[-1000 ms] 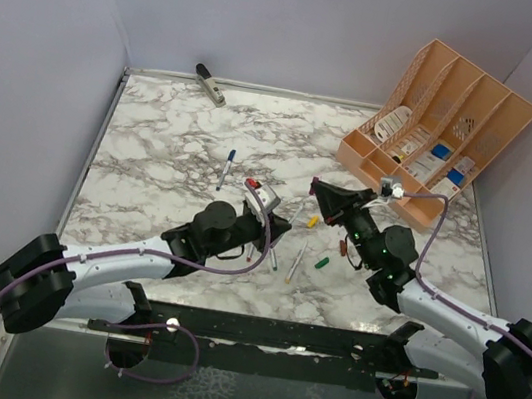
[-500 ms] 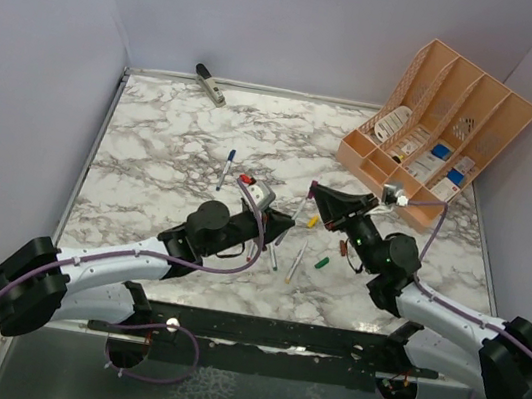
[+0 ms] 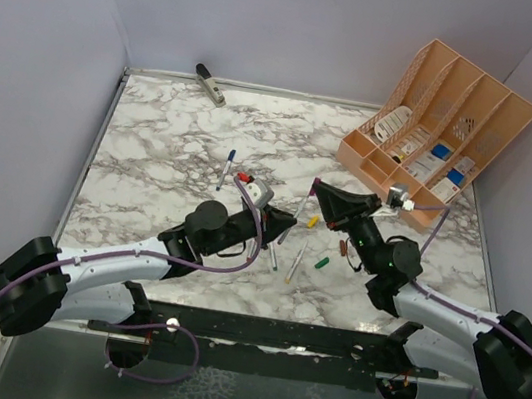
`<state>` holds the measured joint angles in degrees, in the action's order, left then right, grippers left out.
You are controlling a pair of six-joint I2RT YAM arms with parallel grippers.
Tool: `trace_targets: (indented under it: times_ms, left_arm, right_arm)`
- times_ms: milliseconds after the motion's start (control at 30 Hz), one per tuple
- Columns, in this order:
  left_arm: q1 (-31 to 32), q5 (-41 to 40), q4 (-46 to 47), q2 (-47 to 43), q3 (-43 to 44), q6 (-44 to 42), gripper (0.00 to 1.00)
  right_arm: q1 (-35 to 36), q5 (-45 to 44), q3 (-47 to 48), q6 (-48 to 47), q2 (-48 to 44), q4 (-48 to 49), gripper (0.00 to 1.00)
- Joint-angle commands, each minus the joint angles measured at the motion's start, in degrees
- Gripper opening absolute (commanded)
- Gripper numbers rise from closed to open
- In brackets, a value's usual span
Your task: Insert the pens into the pen caps
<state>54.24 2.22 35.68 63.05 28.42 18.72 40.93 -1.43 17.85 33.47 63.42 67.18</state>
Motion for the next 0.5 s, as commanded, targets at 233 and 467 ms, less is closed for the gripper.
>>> trace_targets:
  times_ms: [233, 467]
  left_arm:
    - [0.3, 1.7, 3.1, 0.3, -0.7, 0.7, 0.00]
    - [0.3, 2.0, 3.3, 0.5, -0.6, 0.7, 0.00]
  right_arm:
    - [0.4, -1.1, 0.1, 0.5, 1.1, 4.1, 0.02]
    - [0.4, -0.9, -0.2, 0.8, 1.6, 3.9, 0.01]
